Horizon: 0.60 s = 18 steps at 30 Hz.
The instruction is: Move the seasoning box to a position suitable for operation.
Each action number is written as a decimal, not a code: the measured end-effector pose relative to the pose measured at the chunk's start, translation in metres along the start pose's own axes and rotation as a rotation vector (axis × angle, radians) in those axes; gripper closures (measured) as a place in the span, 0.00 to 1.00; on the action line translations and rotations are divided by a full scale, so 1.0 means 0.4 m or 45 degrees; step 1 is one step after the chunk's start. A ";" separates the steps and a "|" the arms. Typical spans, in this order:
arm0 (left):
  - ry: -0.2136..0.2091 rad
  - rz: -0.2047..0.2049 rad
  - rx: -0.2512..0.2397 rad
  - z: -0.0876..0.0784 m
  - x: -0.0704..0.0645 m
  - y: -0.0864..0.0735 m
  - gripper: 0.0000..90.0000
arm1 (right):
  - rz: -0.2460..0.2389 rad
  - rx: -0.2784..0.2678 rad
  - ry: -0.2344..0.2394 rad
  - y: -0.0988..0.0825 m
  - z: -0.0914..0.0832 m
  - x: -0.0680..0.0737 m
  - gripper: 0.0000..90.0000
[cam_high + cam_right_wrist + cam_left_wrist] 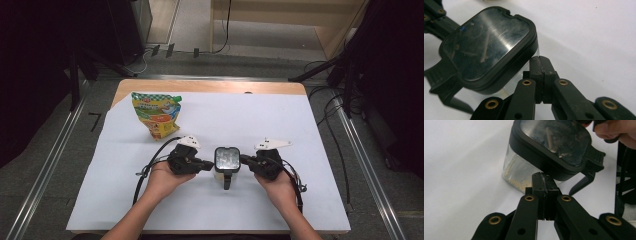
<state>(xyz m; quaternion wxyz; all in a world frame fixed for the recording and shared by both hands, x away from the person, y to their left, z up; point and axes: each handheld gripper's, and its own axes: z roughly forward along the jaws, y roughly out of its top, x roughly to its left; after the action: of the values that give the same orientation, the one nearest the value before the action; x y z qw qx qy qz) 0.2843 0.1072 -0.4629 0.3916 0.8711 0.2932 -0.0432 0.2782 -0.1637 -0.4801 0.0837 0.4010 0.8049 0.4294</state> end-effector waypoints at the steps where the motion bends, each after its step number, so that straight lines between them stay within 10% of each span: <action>1: -0.006 0.005 -0.001 0.002 -0.002 0.000 1.00 | -0.005 -0.002 -0.005 0.001 0.001 -0.002 1.00; 18: -0.006 0.020 0.024 -0.038 0.014 0.005 0.88 | 0.009 0.006 0.006 -0.006 -0.074 0.000 1.00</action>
<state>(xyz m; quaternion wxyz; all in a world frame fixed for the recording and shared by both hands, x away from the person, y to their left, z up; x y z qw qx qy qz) 0.2877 0.1198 -0.4528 0.3845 0.8769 0.2851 -0.0450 0.2625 -0.1831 -0.4637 0.0791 0.4031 0.8047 0.4287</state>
